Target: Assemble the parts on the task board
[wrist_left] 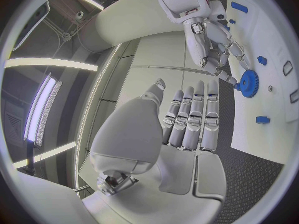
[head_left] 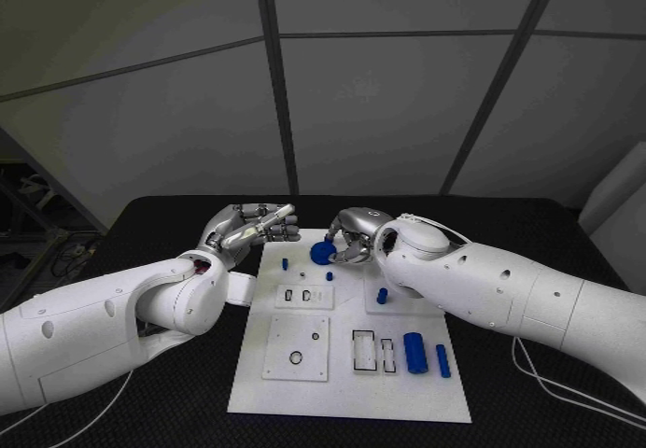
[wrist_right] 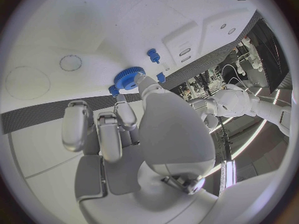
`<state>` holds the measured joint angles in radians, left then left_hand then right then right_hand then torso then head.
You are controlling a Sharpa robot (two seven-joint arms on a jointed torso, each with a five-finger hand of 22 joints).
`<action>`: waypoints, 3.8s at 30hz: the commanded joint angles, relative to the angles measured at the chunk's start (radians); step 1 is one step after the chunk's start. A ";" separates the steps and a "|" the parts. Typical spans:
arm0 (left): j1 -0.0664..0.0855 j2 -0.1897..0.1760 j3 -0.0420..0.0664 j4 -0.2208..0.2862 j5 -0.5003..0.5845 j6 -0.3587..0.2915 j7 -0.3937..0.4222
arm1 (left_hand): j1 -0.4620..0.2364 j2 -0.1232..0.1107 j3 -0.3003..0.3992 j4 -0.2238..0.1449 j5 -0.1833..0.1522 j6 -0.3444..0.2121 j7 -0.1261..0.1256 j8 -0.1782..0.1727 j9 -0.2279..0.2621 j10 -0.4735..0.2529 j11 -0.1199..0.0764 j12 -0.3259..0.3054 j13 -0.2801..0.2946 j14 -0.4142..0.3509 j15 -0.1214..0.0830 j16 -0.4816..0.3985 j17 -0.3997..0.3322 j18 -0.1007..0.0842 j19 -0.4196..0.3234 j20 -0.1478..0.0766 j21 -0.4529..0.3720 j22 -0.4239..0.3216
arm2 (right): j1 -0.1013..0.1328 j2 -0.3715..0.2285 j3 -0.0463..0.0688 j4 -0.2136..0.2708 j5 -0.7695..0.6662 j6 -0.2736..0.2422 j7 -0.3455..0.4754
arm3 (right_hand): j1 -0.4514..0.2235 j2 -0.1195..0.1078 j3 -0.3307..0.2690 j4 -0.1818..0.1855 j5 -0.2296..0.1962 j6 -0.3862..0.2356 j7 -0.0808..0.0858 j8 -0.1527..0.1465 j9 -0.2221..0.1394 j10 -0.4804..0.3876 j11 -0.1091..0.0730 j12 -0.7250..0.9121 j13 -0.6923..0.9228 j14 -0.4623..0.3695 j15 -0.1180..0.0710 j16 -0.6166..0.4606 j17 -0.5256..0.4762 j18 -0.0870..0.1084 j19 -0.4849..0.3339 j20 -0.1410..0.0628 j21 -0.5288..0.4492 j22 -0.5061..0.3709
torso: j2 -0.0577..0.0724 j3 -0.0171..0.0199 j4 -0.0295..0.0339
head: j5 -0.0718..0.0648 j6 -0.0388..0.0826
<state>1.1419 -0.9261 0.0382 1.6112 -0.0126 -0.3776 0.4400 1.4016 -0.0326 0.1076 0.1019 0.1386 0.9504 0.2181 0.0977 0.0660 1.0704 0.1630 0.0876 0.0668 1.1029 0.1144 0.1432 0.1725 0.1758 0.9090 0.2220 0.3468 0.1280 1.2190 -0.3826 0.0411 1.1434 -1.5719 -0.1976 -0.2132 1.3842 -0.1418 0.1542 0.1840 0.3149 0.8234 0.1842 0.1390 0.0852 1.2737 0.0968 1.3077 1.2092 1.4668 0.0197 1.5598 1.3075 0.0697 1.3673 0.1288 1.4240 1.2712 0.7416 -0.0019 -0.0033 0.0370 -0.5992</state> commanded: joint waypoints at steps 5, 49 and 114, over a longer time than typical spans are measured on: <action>0.001 -0.004 0.001 0.000 -0.008 0.014 0.004 | -0.002 0.010 -0.002 -0.004 -0.004 -0.002 0.004 -0.007 -0.001 -0.005 0.004 -0.007 -0.001 -0.004 0.006 -0.006 0.001 0.007 0.003 0.006 -0.006 -0.002 | -0.001 -0.103 0.001 0.092 0.161 -0.201 0.129 | 0.001 0.014 0.005 -0.004 0.019 0.032 -0.003 0.012 0.005 0.024 -0.001 0.021 0.022 0.100 0.004 0.006 0.246 -0.006 0.003 0.004 0.003 0.001 | -0.004 0.0004 -0.0047 | -0.002 0.008; -0.006 0.015 0.000 -0.034 -0.008 0.019 0.008 | -0.001 0.011 -0.001 -0.007 -0.004 0.001 0.002 -0.007 0.000 -0.002 0.003 -0.007 0.000 -0.003 0.005 -0.008 0.002 0.007 0.003 0.006 -0.007 -0.003 | -0.046 -0.376 -0.001 0.031 0.388 -0.028 0.340 | 0.047 0.001 -0.015 -0.061 0.000 0.004 0.004 -0.029 -0.009 -0.029 0.005 -0.031 -0.034 0.091 0.007 -0.008 0.210 0.008 -0.048 0.006 -0.038 -0.068 | -0.024 0.0083 -0.0332 | -0.009 -0.011; -0.007 0.013 0.000 -0.039 -0.008 0.020 0.007 | 0.004 0.013 0.002 -0.011 -0.003 0.002 0.002 -0.008 0.000 -0.001 0.003 -0.009 0.000 -0.003 0.005 -0.011 0.003 0.007 0.003 0.006 -0.007 -0.004 | -0.063 -0.310 -0.001 -0.033 0.325 -0.029 0.277 | 0.047 0.055 -0.026 -0.058 0.004 0.095 -0.010 0.015 0.009 0.021 -0.008 0.013 0.019 0.098 -0.002 0.002 0.238 -0.001 -0.014 0.000 -0.014 -0.022 | -0.025 0.0122 -0.0327 | -0.012 -0.025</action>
<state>1.1339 -0.9125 0.0377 1.5714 -0.0135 -0.3692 0.4402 1.4069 -0.0274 0.1088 0.0951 0.1389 0.9505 0.2179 0.0938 0.0660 1.0705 0.1630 0.0831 0.0668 1.1029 0.1144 0.1356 0.1742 0.1758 0.9091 0.2219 0.3429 0.1257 1.1549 -0.6935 0.0404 1.1107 -1.2417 -0.2235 0.0661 1.4311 -0.0935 0.1262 0.1267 0.3188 0.9126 0.1750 0.1502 0.0927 1.2865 0.0874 1.3163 1.2270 1.4669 0.0196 1.5572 1.3076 0.0698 1.3457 0.1285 1.4058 1.2485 0.7163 0.0103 -0.0358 0.0246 -0.6242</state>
